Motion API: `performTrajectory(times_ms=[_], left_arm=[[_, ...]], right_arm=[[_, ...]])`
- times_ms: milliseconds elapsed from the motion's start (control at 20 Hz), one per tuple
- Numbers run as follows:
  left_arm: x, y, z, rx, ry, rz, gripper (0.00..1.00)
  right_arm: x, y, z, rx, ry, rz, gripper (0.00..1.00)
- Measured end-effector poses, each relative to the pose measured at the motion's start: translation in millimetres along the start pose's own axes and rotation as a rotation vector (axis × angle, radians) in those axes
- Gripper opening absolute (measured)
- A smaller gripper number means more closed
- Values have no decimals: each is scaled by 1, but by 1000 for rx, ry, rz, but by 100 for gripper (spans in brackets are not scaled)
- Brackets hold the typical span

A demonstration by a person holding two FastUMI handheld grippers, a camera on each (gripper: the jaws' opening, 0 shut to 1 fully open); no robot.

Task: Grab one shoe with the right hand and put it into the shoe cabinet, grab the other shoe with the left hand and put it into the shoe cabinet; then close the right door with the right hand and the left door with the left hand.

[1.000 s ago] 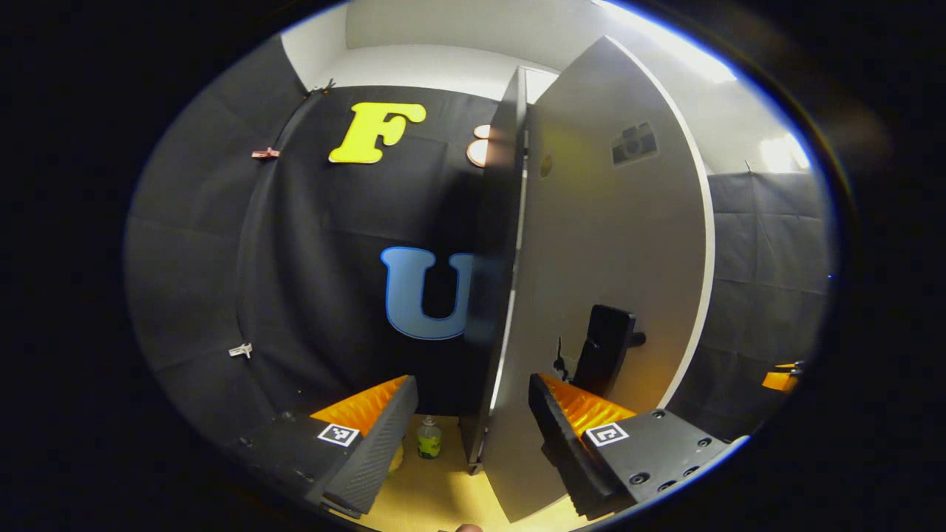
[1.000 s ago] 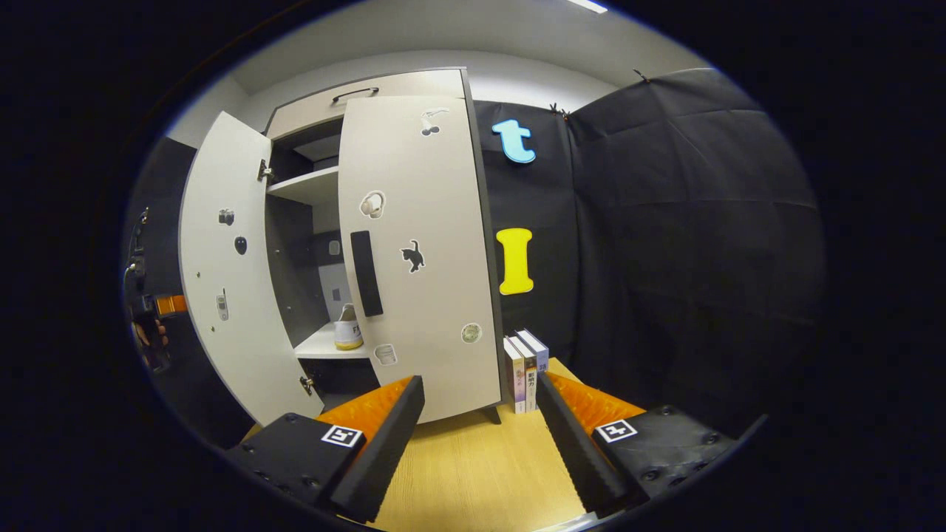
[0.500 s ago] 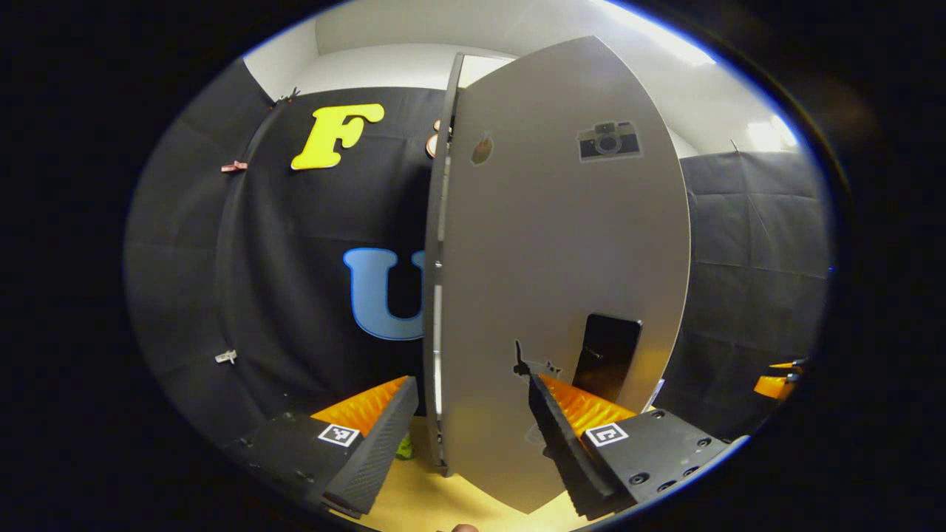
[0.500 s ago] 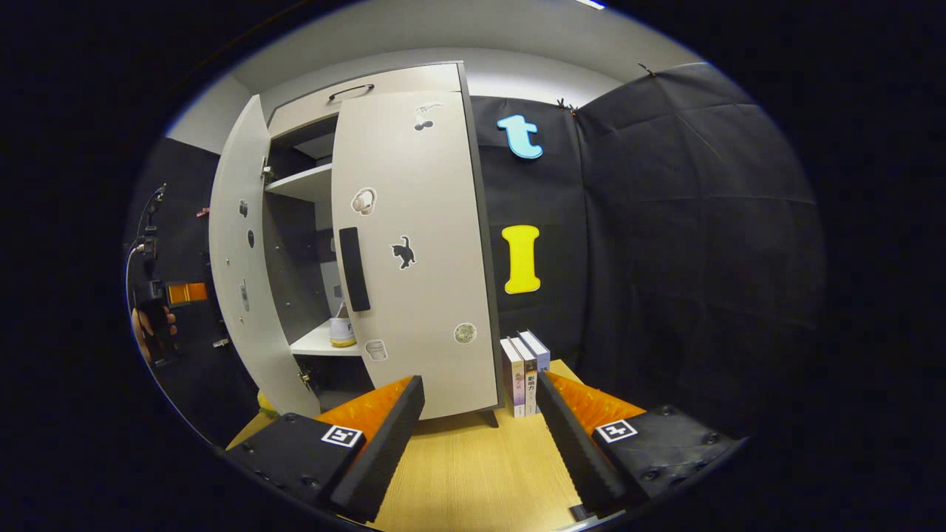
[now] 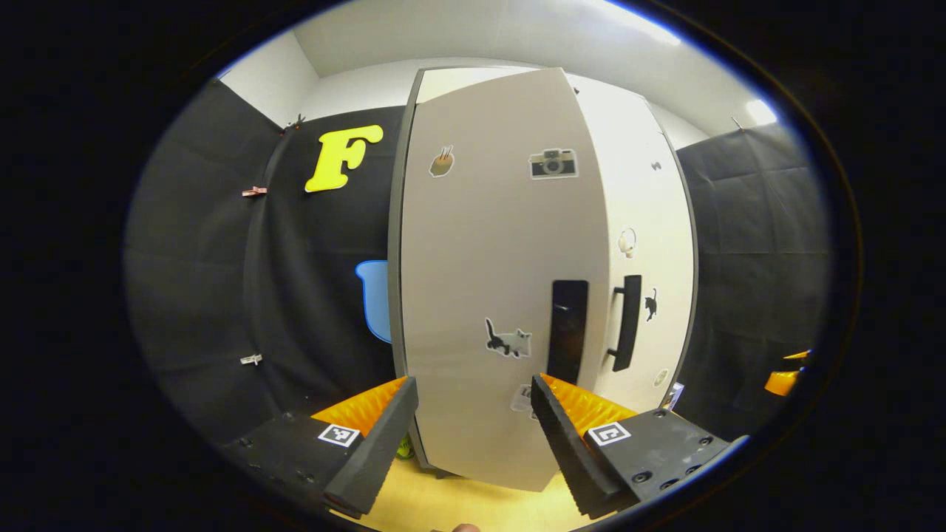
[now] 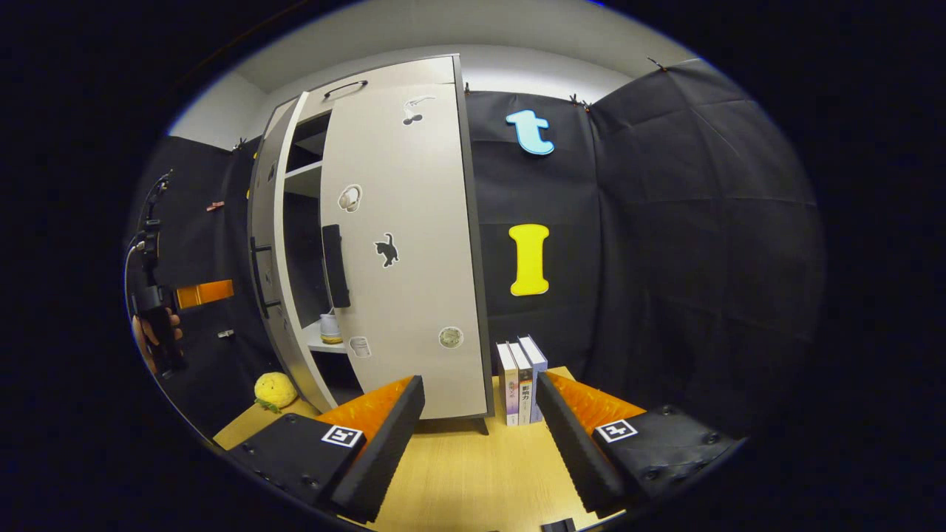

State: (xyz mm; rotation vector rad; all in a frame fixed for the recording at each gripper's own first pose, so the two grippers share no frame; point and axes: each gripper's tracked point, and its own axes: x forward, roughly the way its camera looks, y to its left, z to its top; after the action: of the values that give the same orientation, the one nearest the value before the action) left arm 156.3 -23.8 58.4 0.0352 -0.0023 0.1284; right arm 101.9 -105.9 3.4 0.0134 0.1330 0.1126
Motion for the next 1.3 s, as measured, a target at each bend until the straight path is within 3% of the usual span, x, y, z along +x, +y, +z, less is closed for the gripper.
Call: performTrajectory(times_ms=[450, 700, 850, 1150, 1300], left_arm=[[-85, -32, -19, -76, -51, 72, 96], [-127, -15, -41, -175, -18, 142, 95], [-143, -3, -59, -220, 24, 171, 95], [-157, 15, -48, -124, 5, 166, 95], [-161, 15, -54, -125, 3, 138, 95]], right_arm=[[24, 29, -1, -5, -20, 172, 98], [14, 47, -19, -38, -50, 152, 98], [2, 74, -42, 5, -7, 190, 99], [5, 121, -47, 15, -7, 224, 98], [10, 139, -38, -12, -38, 229, 98]])
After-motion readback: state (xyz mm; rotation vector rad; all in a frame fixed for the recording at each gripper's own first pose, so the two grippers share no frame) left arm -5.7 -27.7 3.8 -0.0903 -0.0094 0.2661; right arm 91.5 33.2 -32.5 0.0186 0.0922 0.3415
